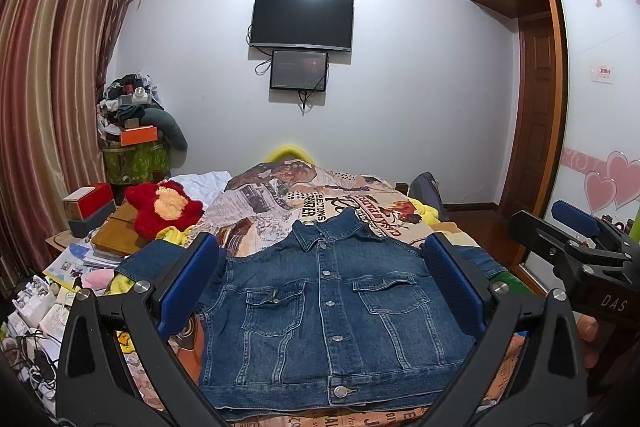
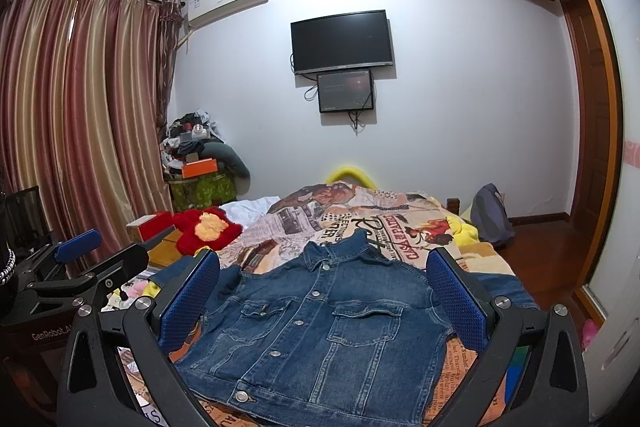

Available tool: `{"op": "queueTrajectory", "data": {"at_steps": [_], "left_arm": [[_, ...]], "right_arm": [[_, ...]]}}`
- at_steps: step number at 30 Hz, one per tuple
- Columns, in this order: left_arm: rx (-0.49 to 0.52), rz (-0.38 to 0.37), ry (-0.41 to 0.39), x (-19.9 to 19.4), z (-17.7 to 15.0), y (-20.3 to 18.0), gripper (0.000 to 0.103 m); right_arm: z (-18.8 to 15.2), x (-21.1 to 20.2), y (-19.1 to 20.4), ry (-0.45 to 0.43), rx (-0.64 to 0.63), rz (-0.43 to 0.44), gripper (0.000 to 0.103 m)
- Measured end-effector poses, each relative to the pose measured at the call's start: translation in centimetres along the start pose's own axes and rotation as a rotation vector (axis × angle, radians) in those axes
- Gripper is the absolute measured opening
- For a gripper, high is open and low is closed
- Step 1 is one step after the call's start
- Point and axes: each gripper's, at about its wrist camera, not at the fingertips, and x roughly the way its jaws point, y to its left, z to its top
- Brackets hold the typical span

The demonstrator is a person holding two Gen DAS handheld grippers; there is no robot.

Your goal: Fold large clothes

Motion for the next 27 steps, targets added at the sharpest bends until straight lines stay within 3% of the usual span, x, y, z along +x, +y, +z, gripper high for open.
{"op": "queueTrajectory", "data": {"at_steps": [27], "left_arm": [[-0.001,0.009,0.001,0.58,-0.3,0.23,0.103]], "right_arm": [[0.06,0.07,-0.14,0.001,-0.006,0.003,0.103]]}}
